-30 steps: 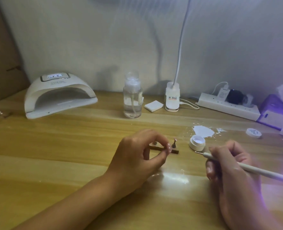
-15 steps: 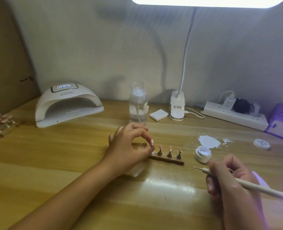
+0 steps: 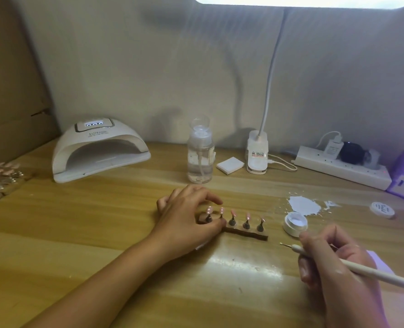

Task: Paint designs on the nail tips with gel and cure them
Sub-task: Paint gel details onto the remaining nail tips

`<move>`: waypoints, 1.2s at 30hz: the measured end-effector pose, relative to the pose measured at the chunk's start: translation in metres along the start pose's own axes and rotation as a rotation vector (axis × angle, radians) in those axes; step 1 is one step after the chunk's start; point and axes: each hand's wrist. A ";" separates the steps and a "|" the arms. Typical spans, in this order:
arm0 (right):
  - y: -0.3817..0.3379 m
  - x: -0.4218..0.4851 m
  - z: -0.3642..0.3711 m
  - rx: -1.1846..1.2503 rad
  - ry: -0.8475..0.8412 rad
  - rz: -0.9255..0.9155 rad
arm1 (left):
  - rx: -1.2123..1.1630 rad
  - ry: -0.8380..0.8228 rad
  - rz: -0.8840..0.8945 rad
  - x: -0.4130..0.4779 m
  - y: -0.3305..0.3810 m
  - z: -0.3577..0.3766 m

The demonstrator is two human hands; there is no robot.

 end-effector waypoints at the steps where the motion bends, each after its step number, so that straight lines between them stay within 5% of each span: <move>1: 0.000 0.000 0.000 0.001 0.000 0.002 | 0.010 -0.011 -0.009 0.000 -0.001 -0.001; 23: 0.006 0.005 -0.004 -0.006 -0.004 0.016 | 0.054 0.085 0.092 -0.006 -0.003 -0.006; 36: 0.003 0.003 -0.002 0.011 0.012 0.041 | 0.157 -0.040 0.019 0.003 0.013 -0.012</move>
Point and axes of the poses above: each hand's wrist, its own x-axis towards the middle knuckle, its own z-axis out of the palm, y = z × x, and after that the axes turned 8 degrees about z, right-handed
